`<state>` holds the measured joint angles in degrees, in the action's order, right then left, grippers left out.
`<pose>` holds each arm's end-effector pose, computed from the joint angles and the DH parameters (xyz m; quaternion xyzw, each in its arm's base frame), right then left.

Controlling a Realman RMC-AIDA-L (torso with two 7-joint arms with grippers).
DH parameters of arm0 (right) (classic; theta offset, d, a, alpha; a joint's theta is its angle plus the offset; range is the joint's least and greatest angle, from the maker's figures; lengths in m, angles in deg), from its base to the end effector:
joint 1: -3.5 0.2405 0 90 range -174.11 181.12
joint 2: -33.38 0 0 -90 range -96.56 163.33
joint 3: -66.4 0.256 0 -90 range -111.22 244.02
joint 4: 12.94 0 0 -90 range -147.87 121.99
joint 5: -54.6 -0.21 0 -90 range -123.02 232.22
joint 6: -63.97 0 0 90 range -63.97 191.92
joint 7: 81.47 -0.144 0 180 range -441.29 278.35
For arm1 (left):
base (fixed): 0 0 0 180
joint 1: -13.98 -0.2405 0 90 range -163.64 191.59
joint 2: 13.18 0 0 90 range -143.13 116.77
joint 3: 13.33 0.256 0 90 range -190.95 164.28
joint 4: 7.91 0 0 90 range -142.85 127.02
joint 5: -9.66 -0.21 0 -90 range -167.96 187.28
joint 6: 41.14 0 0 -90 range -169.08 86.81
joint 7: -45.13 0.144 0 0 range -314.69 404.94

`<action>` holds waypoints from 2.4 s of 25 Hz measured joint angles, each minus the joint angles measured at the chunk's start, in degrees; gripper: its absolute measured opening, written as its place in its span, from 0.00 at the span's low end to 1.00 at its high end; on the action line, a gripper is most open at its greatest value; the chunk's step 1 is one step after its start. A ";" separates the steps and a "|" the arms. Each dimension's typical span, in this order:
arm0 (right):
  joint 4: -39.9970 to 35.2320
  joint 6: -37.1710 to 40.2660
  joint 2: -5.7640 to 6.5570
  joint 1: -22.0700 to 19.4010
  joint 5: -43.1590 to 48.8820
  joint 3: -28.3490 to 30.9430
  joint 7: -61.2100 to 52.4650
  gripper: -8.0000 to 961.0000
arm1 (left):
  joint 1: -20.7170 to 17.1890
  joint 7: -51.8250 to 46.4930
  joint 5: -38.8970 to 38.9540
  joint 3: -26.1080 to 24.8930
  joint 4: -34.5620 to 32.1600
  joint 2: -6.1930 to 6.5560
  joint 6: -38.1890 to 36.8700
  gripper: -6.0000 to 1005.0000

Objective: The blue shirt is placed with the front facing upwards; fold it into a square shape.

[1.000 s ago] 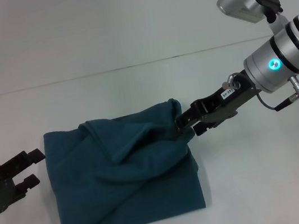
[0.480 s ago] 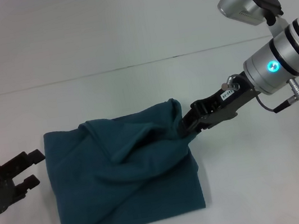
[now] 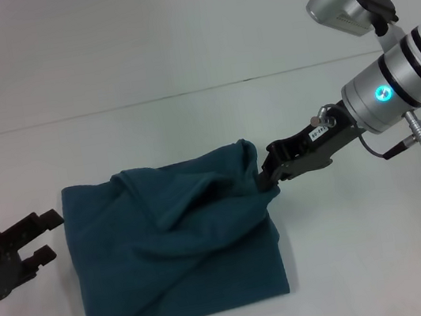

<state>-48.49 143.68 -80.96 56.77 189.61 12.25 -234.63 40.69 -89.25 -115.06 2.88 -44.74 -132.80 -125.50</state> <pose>0.1807 0.4155 -0.0124 -0.8090 0.5823 0.0150 0.0791 -0.3314 0.3149 0.0302 -0.6120 -0.7021 -0.3427 0.1230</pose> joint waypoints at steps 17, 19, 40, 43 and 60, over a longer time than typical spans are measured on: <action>-1.50 11.29 0.72 -0.85 -0.54 5.66 0.54 0.06 | -0.19 0.00 0.00 -0.13 0.00 0.00 -0.01 0.84; -1.50 12.15 0.80 -1.11 -0.75 5.94 0.61 0.06 | -0.22 0.03 0.00 -0.13 0.00 0.00 -0.01 0.84; 4.96 10.33 -0.28 -3.60 4.37 2.17 2.11 0.13 | -0.35 0.09 0.00 -0.13 0.00 0.00 0.17 0.84; 5.27 9.45 -0.86 -3.48 4.39 0.56 2.15 0.14 | -0.35 0.09 0.00 -0.13 0.00 0.00 0.24 0.84; 4.99 9.71 -1.79 -3.39 4.63 -2.11 3.12 0.20 | -0.26 0.09 0.72 -0.22 0.26 0.00 0.79 0.84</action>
<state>-43.51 153.39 -82.75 53.38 194.24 10.14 -231.51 40.43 -89.17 -114.34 2.66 -44.48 -132.80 -124.71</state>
